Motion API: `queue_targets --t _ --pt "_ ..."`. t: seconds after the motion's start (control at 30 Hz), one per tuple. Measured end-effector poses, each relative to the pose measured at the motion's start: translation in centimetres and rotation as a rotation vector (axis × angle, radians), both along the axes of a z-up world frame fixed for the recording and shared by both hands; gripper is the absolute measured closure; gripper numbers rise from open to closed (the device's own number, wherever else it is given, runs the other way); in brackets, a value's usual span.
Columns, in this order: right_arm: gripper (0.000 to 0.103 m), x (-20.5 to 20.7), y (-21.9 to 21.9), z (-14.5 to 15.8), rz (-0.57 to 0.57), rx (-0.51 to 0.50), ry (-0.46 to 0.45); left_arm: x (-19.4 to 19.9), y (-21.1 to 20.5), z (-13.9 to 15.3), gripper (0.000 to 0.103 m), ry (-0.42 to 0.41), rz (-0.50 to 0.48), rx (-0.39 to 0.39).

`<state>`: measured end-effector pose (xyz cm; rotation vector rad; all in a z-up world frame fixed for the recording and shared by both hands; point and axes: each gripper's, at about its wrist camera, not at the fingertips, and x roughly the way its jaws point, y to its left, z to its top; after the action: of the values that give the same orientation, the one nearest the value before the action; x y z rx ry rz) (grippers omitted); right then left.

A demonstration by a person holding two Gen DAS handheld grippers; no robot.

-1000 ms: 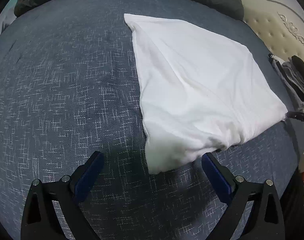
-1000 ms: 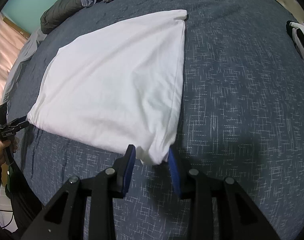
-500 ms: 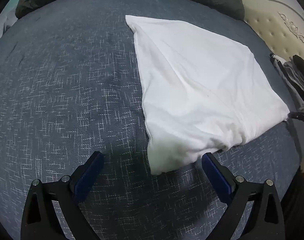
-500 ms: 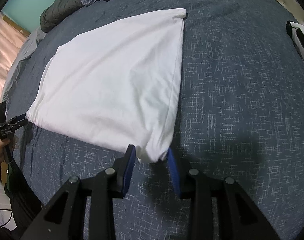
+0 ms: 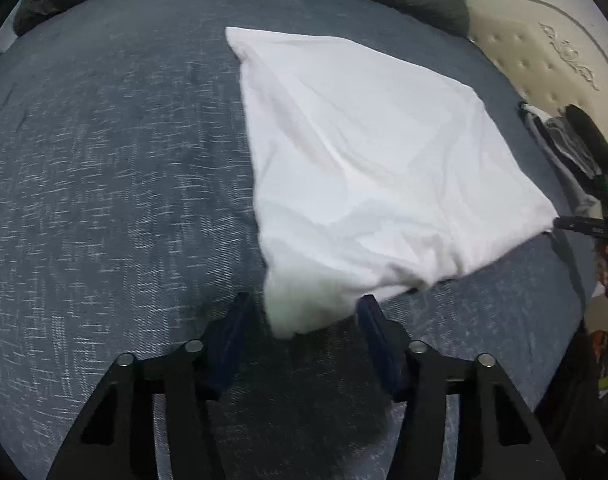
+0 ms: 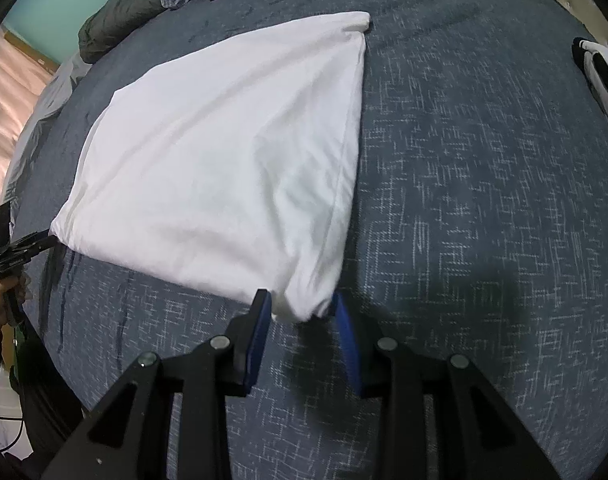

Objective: Fold clothes

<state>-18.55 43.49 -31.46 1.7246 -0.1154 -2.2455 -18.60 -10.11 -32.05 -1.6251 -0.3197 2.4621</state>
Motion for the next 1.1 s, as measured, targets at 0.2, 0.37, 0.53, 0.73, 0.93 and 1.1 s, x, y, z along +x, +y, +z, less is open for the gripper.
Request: queue_targets --t 0.2,0.37,0.53,0.73,0.93,1.1 --pt "0.07 0.4 0.7 -0.3 0.01 0.014 -0.002 -0.8 0.3 -0.1 0.073 0.009 -0.019 0.021" --pt "0.07 0.8 0.3 -0.7 0.041 0.024 -0.009 -1.4 0.7 -0.4 0.081 0.004 -0.032 0.02" --pt "0.044 0.8 -0.5 -1.5 0.053 0.012 -0.012 -1.7 0.6 -0.6 0.081 -0.008 -0.022 0.021" --pt "0.053 0.9 -1.7 -2.2 0.102 0.078 0.011 -2.3 0.8 -0.8 0.081 -0.008 0.0 0.022" --pt "0.082 1.3 -2.7 -2.4 0.178 0.108 0.023 -3.0 -0.9 -1.1 0.081 -0.003 0.016 0.036" --pt "0.092 1.7 -2.8 -2.4 0.219 0.128 0.03 -1.1 0.2 -0.5 0.08 -0.01 0.021 0.038"
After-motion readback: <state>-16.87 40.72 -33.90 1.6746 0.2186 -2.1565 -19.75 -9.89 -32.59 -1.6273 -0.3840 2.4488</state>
